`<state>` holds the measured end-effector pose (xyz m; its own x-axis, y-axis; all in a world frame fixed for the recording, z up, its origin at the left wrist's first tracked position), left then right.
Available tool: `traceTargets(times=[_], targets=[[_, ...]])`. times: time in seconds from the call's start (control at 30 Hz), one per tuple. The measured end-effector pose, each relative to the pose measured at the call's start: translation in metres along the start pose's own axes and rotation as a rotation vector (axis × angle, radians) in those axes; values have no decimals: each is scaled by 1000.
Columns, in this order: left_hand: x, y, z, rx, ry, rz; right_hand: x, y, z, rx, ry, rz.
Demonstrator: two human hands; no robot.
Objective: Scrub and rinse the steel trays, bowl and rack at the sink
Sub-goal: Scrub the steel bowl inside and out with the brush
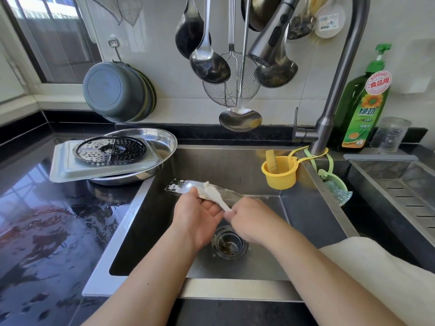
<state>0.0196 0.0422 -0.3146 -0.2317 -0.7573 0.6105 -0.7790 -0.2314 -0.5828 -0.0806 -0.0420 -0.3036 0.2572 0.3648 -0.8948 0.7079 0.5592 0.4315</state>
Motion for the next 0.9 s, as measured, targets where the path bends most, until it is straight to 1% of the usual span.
traceTargets(times=[0.07, 0.13, 0.27, 0.37, 0.47, 0.57, 0.67, 0.8, 0.9], targets=[[1, 1, -3, -17, -1, 32, 2, 3, 3, -35, -19, -43], [0, 0, -4, -6, -17, 35, -5, -5, 5, -3, -19, -69], [-3, -5, -1, 54, -94, 11, -25, -33, 9, 112, 84, -137], [-2, -4, -3, 67, -92, 41, -24, -40, 8, 111, 123, -188], [-3, -3, 1, 67, -76, 60, -12, -22, 7, 12, 55, -170], [-2, -2, -1, 42, -57, 86, -2, -3, 8, -61, -39, -96], [-1, 0, 0, 31, -64, 62, 2, -3, 9, -76, -48, -67], [-7, -6, 6, 73, -120, -62, -16, -22, 5, 45, 62, -58], [-9, -12, 8, 102, -150, -152, -35, -43, 0, 162, 123, -127]])
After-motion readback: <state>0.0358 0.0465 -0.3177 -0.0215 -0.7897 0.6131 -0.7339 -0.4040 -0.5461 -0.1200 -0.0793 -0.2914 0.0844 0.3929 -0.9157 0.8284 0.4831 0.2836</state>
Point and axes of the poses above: each hand's wrist, its own z-axis towards the middle knuckle, its own x-axis out of the palm, y = z × x, the point moved 2 cm from there along z, towards the middle knuckle, and after that the axes turned 6 degrees about -y, right-handed, at the moved point
